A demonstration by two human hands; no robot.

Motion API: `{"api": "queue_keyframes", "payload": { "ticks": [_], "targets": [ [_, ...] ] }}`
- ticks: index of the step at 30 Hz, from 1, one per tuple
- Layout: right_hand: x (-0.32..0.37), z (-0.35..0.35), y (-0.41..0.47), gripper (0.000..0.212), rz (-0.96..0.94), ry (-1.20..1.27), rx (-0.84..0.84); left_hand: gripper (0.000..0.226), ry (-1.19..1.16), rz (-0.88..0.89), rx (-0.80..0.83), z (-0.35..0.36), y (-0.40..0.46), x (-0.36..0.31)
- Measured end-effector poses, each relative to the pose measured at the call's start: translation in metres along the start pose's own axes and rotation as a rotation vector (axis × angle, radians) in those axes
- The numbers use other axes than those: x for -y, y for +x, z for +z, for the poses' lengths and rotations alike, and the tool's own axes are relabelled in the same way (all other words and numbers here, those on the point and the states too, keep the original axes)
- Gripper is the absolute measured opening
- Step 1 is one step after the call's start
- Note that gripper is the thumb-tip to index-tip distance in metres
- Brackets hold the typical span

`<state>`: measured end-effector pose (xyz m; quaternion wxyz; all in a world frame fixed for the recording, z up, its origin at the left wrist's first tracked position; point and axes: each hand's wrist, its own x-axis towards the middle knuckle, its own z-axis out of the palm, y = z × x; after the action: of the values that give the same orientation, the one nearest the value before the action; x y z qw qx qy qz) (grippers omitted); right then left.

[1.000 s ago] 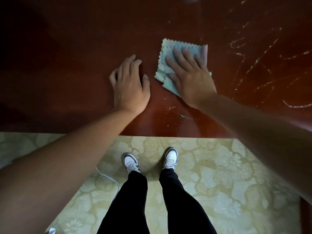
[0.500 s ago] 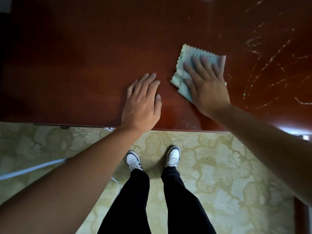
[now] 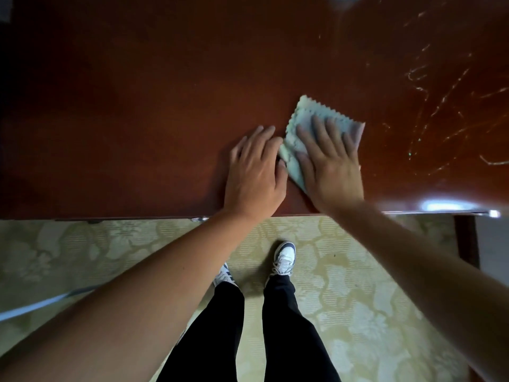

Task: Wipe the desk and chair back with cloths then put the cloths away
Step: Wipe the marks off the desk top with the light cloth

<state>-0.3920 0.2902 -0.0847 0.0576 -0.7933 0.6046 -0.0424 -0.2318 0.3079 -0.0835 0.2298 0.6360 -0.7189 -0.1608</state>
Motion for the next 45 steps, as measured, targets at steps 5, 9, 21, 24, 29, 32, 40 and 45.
{"api": "queue_keyframes", "payload": {
  "ticks": [5, 9, 21, 24, 29, 32, 40, 45],
  "targets": [
    [0.031, 0.003, -0.014, 0.048, -0.141, 0.01, 0.057, 0.036, 0.041, 0.059, -0.064, -0.035, -0.004, 0.042],
    [0.024, -0.004, 0.082, 0.05, -0.039, 0.011, 0.061, 0.044, 0.188, -0.002, -0.039, -0.068, -0.009, 0.103],
    [0.109, 0.005, 0.072, 0.05, -0.478, 0.017, 0.186, 0.049, 0.264, -0.065, -0.075, -0.079, -0.016, 0.141],
    [0.11, 0.003, 0.139, 0.049, -0.299, -0.022, 0.171, 0.05, 0.236, -0.072, -0.08, -0.077, -0.016, 0.141],
    [0.147, 0.015, 0.145, 0.049, -0.132, 0.007, 0.115, 0.043, 0.213, -0.033, -0.112, -0.075, -0.014, 0.142],
    [0.154, 0.018, 0.078, 0.047, -0.235, 0.052, 0.102, 0.042, 0.231, -0.04, -0.098, -0.077, -0.013, 0.143],
    [0.102, 0.01, 0.058, 0.047, -0.085, 0.078, 0.082, 0.048, 0.284, 0.04, -0.039, -0.072, -0.012, 0.137],
    [0.051, 0.006, 0.037, 0.048, -0.015, 0.08, 0.047, 0.056, 0.197, 0.168, 0.029, -0.044, 0.014, 0.082]
  ]
}}
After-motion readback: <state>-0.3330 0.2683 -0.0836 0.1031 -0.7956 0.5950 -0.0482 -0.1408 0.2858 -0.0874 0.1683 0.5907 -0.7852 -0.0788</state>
